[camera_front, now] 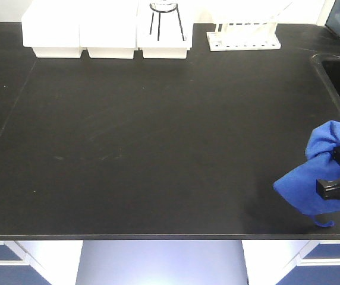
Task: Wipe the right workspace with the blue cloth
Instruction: 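Hold the cloth raised in the right gripper while backing away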
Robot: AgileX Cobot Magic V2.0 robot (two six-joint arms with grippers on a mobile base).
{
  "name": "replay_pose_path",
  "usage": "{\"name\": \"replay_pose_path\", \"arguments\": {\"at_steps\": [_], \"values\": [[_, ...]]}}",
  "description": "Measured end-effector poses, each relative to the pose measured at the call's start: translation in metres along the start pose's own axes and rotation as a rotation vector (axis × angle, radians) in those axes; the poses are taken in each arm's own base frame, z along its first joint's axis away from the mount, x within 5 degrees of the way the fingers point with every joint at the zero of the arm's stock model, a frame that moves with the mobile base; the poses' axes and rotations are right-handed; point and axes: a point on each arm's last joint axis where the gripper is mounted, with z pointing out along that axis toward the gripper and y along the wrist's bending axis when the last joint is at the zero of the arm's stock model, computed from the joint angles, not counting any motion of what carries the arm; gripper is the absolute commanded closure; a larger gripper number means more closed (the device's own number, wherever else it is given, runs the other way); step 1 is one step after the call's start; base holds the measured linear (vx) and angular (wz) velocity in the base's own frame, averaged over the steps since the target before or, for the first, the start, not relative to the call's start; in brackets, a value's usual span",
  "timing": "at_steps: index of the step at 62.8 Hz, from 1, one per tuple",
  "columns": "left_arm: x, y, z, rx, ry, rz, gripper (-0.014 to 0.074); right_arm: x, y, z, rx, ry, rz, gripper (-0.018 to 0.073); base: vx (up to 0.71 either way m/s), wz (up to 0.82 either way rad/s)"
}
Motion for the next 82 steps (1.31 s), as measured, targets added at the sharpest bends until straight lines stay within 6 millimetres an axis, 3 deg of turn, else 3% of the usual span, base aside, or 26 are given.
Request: {"name": "replay_pose_path", "arguments": {"at_steps": [45,82], "values": [[0.0000,0.0000,0.0000,0.000,0.000,0.000,0.0602,0.0001,0.0000,0.0000,0.000,0.001,0.000,0.0562,-0.02,0.01],[0.0000,0.0000,0.0000,0.000,0.000,0.000,0.0602,0.0001,0.0000,0.0000,0.000,0.001,0.000,0.0562,-0.22,-0.02]]}}
